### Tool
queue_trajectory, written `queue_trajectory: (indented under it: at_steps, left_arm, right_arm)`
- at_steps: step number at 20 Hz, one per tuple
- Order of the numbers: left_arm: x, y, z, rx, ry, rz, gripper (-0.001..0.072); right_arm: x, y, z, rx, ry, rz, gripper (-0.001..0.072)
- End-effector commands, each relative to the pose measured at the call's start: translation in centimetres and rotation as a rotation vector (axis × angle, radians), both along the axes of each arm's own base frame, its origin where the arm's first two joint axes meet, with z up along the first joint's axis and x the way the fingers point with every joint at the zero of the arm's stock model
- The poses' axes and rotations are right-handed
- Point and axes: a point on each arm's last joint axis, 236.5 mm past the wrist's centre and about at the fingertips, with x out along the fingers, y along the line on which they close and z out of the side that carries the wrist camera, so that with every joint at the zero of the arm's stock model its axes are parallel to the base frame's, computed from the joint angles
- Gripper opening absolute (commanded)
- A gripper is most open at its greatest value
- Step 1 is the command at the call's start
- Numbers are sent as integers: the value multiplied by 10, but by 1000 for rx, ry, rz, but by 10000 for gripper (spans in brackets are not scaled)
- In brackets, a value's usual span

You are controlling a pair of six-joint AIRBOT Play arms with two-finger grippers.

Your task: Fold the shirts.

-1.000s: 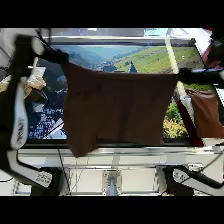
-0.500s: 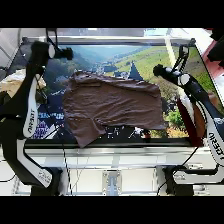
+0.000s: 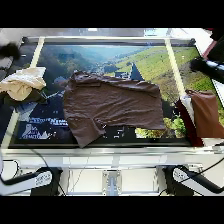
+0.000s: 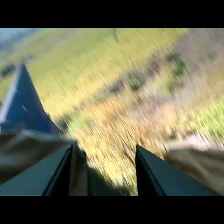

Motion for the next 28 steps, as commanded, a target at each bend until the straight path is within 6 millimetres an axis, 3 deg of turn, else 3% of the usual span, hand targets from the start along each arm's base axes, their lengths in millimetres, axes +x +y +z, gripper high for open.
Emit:
queue_trajectory:
  at_steps: [1,3,4,5,7,9,15,21,22,24,25,28]
  left_arm:
    - [-87,-20,-103,-240,156,53,700]
    - [-126,-63,-167,-412,268,45,700]
    - [-137,-85,-189,-515,296,49,700]
    - [-143,-106,-206,-613,317,53,700]
    - [-137,-131,-225,-761,277,77,700]
    - [-132,-142,-237,-841,284,103,700]
    - [-115,-163,-270,-1003,329,152,700]
    - [-107,-168,-291,-1050,347,171,699]
    - [-101,-171,-289,-1076,326,165,688]
    - [-90,-177,-287,-1119,289,149,515]
    - [-89,-180,-289,-1136,291,141,478]
    - [-92,-188,-301,-1147,332,138,478]
  right_arm:
    - [-69,-25,-34,39,198,-62,450]
    - [-80,-17,-55,82,241,-60,450]
    - [-81,-9,-64,115,249,-48,450]
    - [-80,2,-70,150,247,-16,450]
    - [-74,23,-72,209,215,58,450]
    - [-70,37,-68,245,181,108,449]
    - [-75,47,-65,251,191,153,449]
    - [-71,60,-56,310,157,179,450]
    - [-71,62,-56,317,158,183,450]
    - [-73,66,-56,331,166,194,449]
    - [-75,68,-57,334,173,200,450]
    - [-79,73,-59,347,192,216,449]
